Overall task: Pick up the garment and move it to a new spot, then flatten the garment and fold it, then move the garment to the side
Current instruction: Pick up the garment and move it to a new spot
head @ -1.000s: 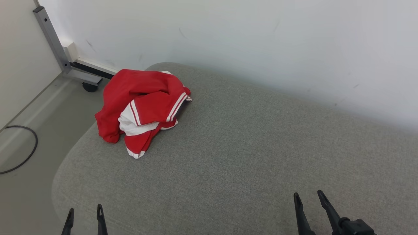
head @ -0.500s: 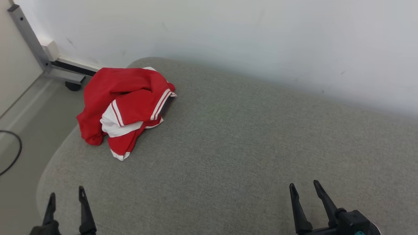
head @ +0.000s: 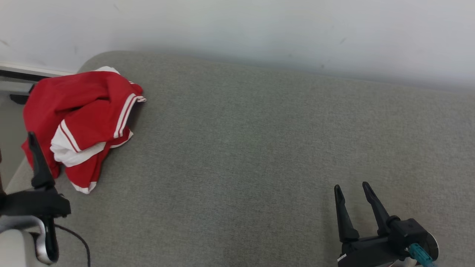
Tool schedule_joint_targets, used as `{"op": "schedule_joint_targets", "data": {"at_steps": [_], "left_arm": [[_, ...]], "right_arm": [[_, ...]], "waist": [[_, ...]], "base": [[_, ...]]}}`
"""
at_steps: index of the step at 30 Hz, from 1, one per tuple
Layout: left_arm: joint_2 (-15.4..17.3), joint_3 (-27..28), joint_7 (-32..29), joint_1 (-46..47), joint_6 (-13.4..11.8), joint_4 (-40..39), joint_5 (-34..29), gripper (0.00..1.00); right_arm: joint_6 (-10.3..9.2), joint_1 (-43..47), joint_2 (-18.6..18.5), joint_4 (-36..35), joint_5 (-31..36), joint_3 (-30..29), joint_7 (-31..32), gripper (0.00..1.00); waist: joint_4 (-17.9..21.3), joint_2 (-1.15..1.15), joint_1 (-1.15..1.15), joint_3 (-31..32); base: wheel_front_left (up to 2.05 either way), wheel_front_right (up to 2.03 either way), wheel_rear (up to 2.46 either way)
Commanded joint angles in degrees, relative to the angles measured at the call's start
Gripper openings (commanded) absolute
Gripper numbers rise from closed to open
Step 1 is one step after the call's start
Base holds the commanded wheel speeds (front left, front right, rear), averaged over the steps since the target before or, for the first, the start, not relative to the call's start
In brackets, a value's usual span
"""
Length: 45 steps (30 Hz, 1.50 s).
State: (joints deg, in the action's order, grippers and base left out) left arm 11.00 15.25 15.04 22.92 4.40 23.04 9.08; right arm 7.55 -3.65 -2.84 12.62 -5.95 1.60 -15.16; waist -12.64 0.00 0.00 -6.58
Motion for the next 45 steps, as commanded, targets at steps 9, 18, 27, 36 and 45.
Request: {"op": "schedule_joint_targets", "data": {"at_steps": [9, 18, 27, 36, 45], "left_arm": [[8.8, 0.1, -1.5, 11.7, 2.5, 11.3, 3.8, 1.00], [14.1, -3.5, -5.2, 16.9, 3.0, 20.3, 7.6, 1.00], [18.6, -9.9, -14.1, 19.1, 3.0, 27.7, 12.0, 1.00], [20.8, -14.5, -22.9, 20.8, 2.9, 34.2, 11.4, 1.00], [20.9, -16.3, -19.8, 22.0, 2.3, 36.9, 10.1, 0.00]], "right_arm": [[-0.12, -3.5, -0.1, -0.5, -0.5, -0.7, -0.1, 1.00], [-0.12, -5.0, 0.0, -0.9, -0.8, -0.8, -0.1, 1.00], [-0.12, -5.7, 0.0, -0.8, -0.9, -0.9, -0.1, 1.00], [-0.12, -5.1, 0.0, -0.6, -0.8, -0.7, -0.1, 1.00], [-0.12, -3.9, 0.0, -0.7, 0.1, -1.7, -0.1, 1.00]], "waist": [[8.5, 0.00, 0.00, -7.3], [11.7, 0.00, 0.00, -10.4], [13.3, 0.00, 0.00, -11.4], [13.8, 0.00, 0.00, -10.5], [13.0, 0.00, 0.00, -9.0]], "base": [[0.00, 0.00, 0.00], [0.00, 0.00, 0.00], [0.00, 0.00, 0.00], [0.00, 0.00, 0.00], [0.00, 0.00, 0.00]]}}
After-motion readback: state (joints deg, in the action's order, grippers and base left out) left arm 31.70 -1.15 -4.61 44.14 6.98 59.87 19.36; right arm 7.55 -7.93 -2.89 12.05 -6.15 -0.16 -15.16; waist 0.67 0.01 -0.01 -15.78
